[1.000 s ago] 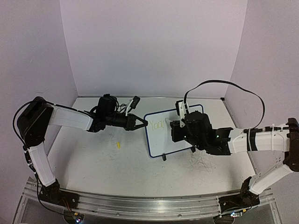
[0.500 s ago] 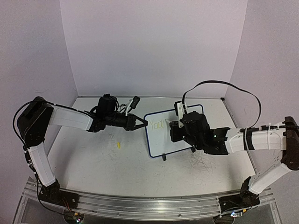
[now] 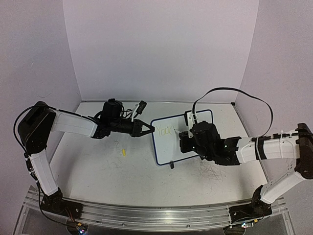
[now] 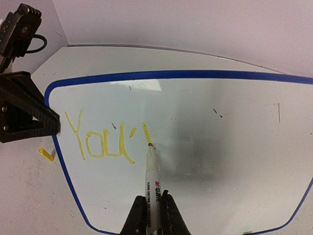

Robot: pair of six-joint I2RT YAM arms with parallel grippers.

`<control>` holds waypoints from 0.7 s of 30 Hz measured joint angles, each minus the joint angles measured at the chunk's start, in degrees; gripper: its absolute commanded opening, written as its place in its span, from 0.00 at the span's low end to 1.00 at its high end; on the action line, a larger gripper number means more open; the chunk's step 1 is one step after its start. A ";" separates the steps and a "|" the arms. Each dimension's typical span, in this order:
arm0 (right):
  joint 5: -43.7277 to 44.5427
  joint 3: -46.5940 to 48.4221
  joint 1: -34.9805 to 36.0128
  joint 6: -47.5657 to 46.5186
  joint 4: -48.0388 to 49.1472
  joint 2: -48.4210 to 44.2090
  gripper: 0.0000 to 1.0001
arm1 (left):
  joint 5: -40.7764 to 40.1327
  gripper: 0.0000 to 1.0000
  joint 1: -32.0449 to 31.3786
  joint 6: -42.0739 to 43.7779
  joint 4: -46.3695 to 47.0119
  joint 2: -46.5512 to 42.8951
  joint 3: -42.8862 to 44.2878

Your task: Write a sentence on the whiteboard

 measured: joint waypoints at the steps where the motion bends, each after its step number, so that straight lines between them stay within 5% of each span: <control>1: -0.04 -0.38 0.00 0.27 0.00 -0.11 0.00 | -0.01 0.00 0.00 -0.01 0.00 0.00 0.00; 21: -1.30 -2.22 0.04 2.82 -0.02 -0.70 0.00 | 0.01 0.00 0.00 -0.01 0.00 0.00 0.00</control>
